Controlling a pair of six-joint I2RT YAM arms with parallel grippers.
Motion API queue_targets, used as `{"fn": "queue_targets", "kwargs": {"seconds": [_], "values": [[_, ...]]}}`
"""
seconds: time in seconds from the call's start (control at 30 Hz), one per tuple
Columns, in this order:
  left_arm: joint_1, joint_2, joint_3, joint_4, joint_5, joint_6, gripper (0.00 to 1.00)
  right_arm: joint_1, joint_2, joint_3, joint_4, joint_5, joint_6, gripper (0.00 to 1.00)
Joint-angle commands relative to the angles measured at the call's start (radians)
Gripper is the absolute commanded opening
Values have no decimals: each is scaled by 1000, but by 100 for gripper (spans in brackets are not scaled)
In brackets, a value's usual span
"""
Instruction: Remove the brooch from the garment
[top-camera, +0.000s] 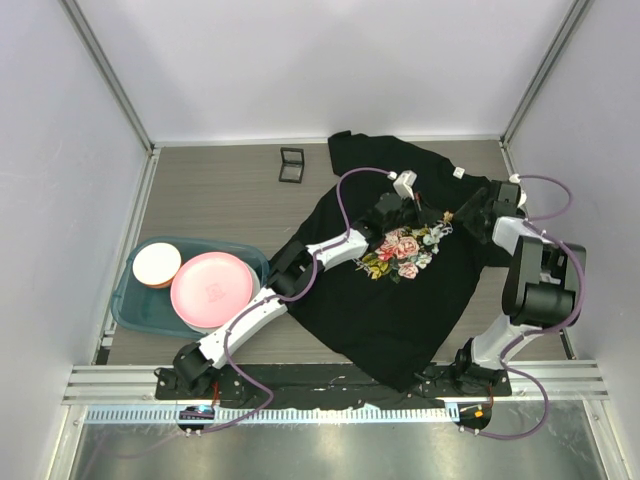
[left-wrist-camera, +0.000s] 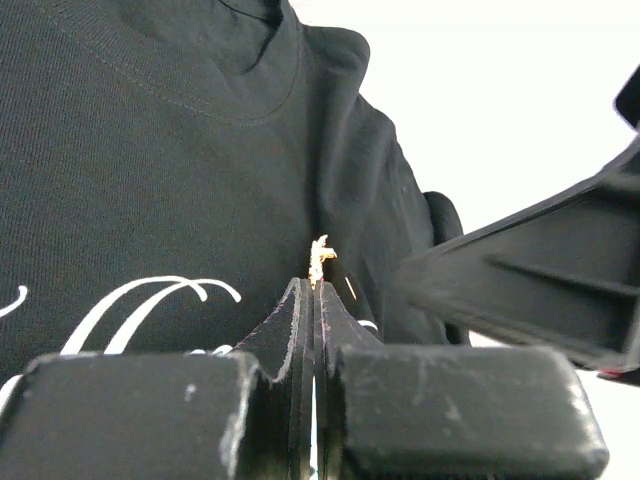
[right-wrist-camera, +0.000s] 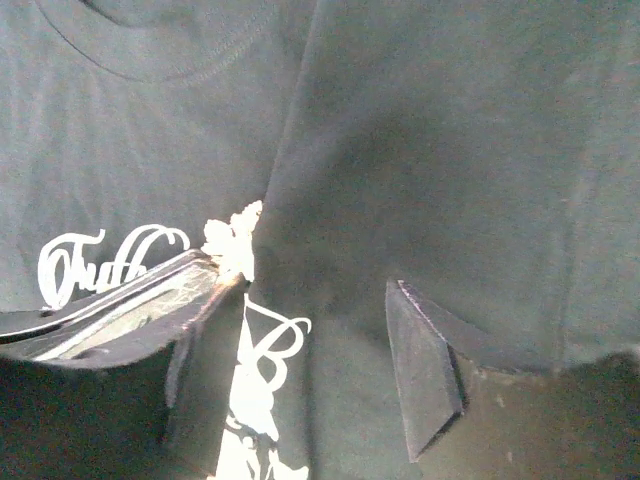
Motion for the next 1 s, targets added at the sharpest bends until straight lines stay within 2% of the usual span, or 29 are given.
{"fn": "queue_targets", "kwargs": {"seconds": [0.0,0.17,0.2,0.33,0.47,0.6,0.97], "values": [[-19,-78,-17,-27,-14,108,0,-11,-126,-9,20,11,35,65],[-24,-106,-38,-39,3,126,0,-9,-111,10,17,28,36,70],[-25,-111,-43,-44,4,154,1,-9,-101,36,0,-25,38,70],[-25,-114,-35,-33,39,157,20,-9,-73,69,-3,-49,56,70],[-28,-97,-16,25,116,137,32,-11,-56,87,-4,-61,53,69],[-30,-91,-2,48,171,126,37,-12,-30,104,-10,-81,47,69],[-33,-103,-6,108,320,176,47,4,15,178,-118,-78,-5,54]]}}
